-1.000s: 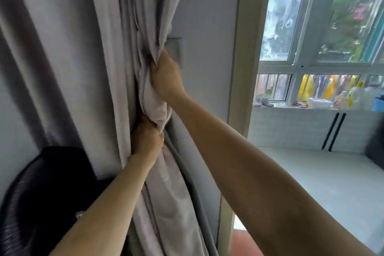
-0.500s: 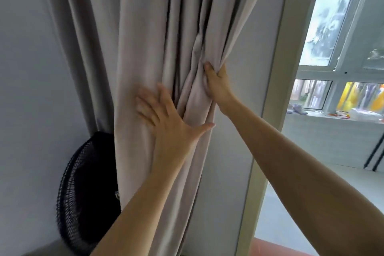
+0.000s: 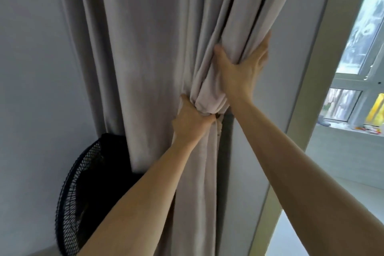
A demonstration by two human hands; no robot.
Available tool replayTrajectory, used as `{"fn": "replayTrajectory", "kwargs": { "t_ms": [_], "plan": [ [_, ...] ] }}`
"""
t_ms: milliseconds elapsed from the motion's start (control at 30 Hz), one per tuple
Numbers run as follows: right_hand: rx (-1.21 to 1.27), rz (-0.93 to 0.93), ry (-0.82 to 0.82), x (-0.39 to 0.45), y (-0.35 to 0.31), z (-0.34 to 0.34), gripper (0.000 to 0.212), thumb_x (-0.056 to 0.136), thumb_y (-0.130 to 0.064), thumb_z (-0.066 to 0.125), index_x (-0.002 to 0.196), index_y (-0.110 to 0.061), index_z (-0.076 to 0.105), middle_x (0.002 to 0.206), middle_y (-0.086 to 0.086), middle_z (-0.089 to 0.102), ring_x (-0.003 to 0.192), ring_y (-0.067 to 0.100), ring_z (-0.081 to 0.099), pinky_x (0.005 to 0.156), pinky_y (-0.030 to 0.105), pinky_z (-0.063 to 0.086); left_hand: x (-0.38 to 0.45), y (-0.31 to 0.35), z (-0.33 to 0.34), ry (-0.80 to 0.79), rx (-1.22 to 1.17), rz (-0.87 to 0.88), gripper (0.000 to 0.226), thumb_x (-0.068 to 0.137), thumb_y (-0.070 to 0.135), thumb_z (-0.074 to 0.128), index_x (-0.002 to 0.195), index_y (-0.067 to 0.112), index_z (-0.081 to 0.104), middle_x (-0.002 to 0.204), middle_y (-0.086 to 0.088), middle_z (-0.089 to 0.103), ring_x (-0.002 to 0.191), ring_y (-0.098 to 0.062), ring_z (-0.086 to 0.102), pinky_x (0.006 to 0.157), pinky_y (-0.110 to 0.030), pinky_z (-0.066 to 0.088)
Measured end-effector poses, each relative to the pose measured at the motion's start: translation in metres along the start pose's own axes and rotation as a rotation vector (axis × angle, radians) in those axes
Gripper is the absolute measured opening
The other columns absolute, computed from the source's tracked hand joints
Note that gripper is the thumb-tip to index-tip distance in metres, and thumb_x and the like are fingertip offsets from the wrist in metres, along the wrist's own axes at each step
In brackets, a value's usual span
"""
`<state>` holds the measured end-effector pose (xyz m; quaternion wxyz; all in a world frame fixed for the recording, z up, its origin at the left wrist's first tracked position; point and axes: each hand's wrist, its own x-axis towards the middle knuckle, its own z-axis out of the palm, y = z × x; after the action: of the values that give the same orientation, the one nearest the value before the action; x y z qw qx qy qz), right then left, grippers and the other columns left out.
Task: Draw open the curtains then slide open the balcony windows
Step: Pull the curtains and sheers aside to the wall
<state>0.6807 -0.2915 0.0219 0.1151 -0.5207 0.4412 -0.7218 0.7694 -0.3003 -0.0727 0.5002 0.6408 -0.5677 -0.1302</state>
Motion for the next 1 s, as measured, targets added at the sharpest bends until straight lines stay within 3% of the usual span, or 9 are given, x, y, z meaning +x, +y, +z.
{"fn": "replayTrajectory", "kwargs": {
  "t_ms": [100,200,267,367,467,667,867,933,1000],
  "plan": [
    [0.006,-0.020,0.017,0.017,-0.006,0.030,0.110,0.076,-0.055,0.068,0.153,-0.022,-0.004,0.160,0.010,-0.001,0.147,0.025,0.013,0.117,0.042,0.020,0.016,-0.008,0.004,0.031,0.151,0.098,0.081,0.073,0.056,0.068,0.137,0.014,0.040,0.111,-0.002,0.067,0.104,-0.027,0.063,0.092,-0.046,0.048],
    [-0.124,0.013,-0.021,0.027,-0.004,0.073,0.081,0.094,-0.049,0.048,0.153,-0.021,0.000,0.161,0.011,-0.005,0.145,0.025,0.023,0.111,0.035,0.029,0.043,-0.031,-0.014,0.190,0.307,0.257,0.047,0.074,0.053,0.068,0.101,0.015,0.063,0.092,-0.005,0.072,0.088,-0.028,0.068,0.078,-0.034,0.047],
    [-0.142,-0.023,-0.084,0.032,-0.005,0.112,0.064,0.101,-0.038,0.037,0.153,-0.017,0.008,0.161,0.012,0.008,0.142,0.028,0.031,0.115,0.036,0.029,0.066,-0.053,-0.035,0.314,0.375,0.338,0.040,0.073,0.051,0.071,0.091,0.015,0.067,0.089,-0.006,0.072,0.086,-0.029,0.067,0.075,-0.036,0.044],
    [-0.236,-0.116,-0.198,0.037,-0.025,0.191,0.057,0.101,-0.019,0.035,0.153,-0.011,0.014,0.147,0.015,0.042,0.128,0.032,0.048,0.107,0.038,0.038,0.109,-0.082,-0.077,0.404,0.452,0.289,0.053,0.072,0.056,0.068,0.104,0.014,0.067,0.115,-0.011,0.062,0.107,-0.032,0.057,0.088,-0.044,0.044],
    [-0.240,-0.167,-0.335,0.024,-0.056,0.279,0.056,0.097,-0.007,0.035,0.151,-0.007,0.020,0.136,0.020,0.052,0.120,0.035,0.052,0.100,0.038,0.040,0.157,-0.115,-0.128,0.487,0.437,0.162,0.062,0.070,0.053,0.072,0.113,0.009,0.065,0.133,-0.014,0.050,0.122,-0.036,0.046,0.098,-0.048,0.039],
    [-0.316,-0.255,-0.502,-0.018,-0.040,0.364,0.060,0.091,0.008,0.030,0.150,-0.002,0.019,0.132,0.023,0.051,0.115,0.037,0.053,0.098,0.038,0.043,0.181,-0.187,-0.161,0.447,0.548,0.142,0.056,0.073,0.049,0.071,0.104,0.003,0.066,0.117,-0.016,0.055,0.111,-0.035,0.050,0.093,-0.042,0.039],
    [-0.195,-0.214,-0.451,-0.007,-0.019,0.340,0.051,0.097,-0.005,0.034,0.148,-0.005,0.028,0.141,0.019,0.047,0.126,0.033,0.049,0.107,0.035,0.037,0.161,-0.182,-0.164,0.499,0.574,0.396,0.084,0.069,0.057,0.069,0.129,0.001,0.053,0.140,-0.021,0.045,0.128,-0.037,0.042,0.104,-0.045,0.038],
    [-0.189,-0.219,-0.455,-0.005,-0.011,0.317,0.051,0.100,-0.013,0.037,0.149,-0.008,0.026,0.145,0.015,0.044,0.130,0.032,0.046,0.109,0.033,0.034,0.147,-0.174,-0.165,0.553,0.550,0.485,0.102,0.064,0.065,0.063,0.145,0.008,0.035,0.151,-0.023,0.029,0.139,-0.037,0.027,0.112,-0.048,0.028],
    [-0.176,-0.201,-0.460,-0.006,-0.006,0.293,0.054,0.101,-0.020,0.037,0.151,-0.010,0.018,0.148,0.015,0.041,0.132,0.032,0.045,0.109,0.033,0.033,0.140,-0.162,-0.163,0.474,0.384,0.375,0.126,0.058,0.070,0.069,0.153,0.016,0.006,0.158,-0.022,0.010,0.145,-0.037,0.016,0.115,-0.052,0.024]
  ]
}}
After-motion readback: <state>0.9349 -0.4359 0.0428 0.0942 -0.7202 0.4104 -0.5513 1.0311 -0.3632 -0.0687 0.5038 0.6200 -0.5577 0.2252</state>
